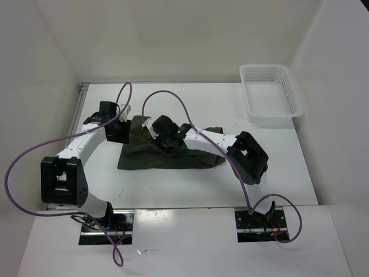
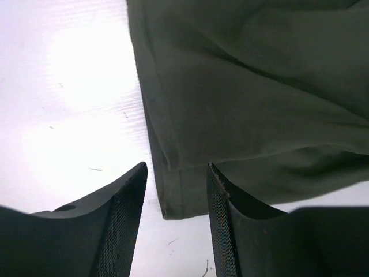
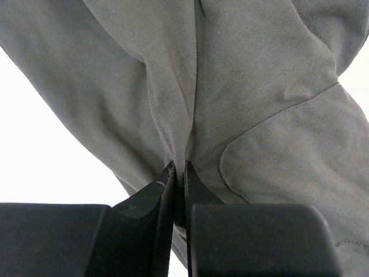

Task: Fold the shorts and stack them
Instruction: Fold the shorts

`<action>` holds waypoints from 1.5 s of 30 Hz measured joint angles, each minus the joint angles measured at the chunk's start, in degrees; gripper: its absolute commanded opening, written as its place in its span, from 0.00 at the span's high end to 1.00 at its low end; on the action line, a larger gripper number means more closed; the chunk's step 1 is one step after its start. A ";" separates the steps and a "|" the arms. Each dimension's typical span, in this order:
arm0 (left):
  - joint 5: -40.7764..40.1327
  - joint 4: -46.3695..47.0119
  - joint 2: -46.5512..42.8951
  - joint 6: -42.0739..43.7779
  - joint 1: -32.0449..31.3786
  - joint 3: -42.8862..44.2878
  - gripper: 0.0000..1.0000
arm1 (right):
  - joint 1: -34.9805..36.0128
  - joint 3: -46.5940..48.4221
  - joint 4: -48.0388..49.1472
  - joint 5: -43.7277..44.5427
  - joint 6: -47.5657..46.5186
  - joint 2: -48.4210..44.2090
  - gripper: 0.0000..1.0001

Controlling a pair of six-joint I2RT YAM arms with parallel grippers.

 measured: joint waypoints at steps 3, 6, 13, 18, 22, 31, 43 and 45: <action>-2.34 2.19 1.62 0.00 -2.32 -2.64 0.47 | 0.00 0.00 0.00 0.22 0.00 0.00 0.87; -3.93 3.63 3.30 0.02 -4.26 -4.90 0.46 | 0.00 0.00 0.00 0.46 -0.04 0.00 0.87; -6.19 6.36 3.82 0.02 -4.98 -7.54 0.43 | 0.00 0.00 0.00 1.31 -0.07 0.00 0.87; -7.28 8.39 4.94 0.02 -4.98 -9.29 0.43 | 0.00 0.00 0.00 1.57 -0.07 0.00 0.87; -6.78 8.72 6.73 0.02 -4.98 -9.31 0.47 | 0.00 -0.04 0.04 1.77 -0.28 -0.07 0.87; -5.44 8.07 9.53 -0.11 -5.53 -7.50 0.77 | 0.00 -0.17 0.33 2.16 -0.46 -0.42 0.87; -8.11 7.19 9.68 -0.02 -5.88 -6.75 0.96 | -0.39 -3.06 0.37 1.75 1.55 -3.23 0.21; -8.66 6.64 9.55 -0.02 -5.88 -6.51 0.96 | -1.09 -5.20 0.94 0.52 3.74 -6.64 0.16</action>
